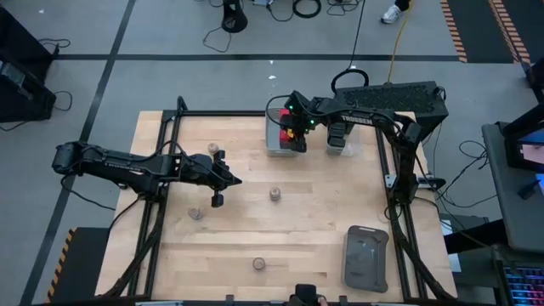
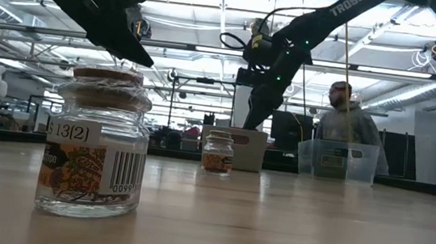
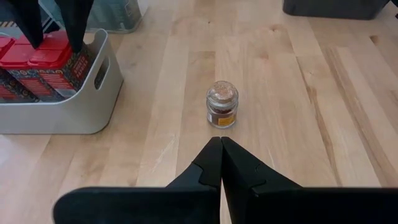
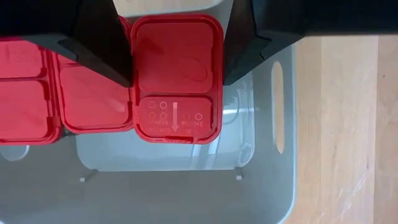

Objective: Sort spices by type
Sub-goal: Put the red seasoning can into the gray bin

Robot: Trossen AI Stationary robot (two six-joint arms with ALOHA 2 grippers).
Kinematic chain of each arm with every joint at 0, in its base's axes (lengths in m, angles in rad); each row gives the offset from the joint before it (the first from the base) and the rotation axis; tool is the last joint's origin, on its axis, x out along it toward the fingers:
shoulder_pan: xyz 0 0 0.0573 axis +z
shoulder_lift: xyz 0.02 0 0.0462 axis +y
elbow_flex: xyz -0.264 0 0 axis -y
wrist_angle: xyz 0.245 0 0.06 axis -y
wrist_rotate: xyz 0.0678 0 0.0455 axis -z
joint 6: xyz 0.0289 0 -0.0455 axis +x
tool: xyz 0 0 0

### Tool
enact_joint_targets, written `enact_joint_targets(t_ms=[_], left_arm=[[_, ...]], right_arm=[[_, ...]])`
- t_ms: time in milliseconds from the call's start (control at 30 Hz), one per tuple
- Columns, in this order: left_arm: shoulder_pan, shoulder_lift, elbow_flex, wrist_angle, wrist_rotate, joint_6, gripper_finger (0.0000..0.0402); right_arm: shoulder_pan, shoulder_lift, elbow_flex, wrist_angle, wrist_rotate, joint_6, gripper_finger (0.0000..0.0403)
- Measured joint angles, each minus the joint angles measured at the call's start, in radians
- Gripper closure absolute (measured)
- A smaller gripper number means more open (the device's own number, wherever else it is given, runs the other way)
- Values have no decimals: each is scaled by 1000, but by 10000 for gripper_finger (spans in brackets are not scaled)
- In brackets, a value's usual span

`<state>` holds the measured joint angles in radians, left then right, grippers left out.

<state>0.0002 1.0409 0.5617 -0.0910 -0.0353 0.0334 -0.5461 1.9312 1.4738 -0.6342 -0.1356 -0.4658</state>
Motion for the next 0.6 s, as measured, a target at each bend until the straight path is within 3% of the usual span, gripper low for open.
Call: enact_joint_targets(t_ms=[600], left_arm=[[0,0,0,0,0,-2,392]], right_arm=[[0,0,0,-8,-1,35,175]])
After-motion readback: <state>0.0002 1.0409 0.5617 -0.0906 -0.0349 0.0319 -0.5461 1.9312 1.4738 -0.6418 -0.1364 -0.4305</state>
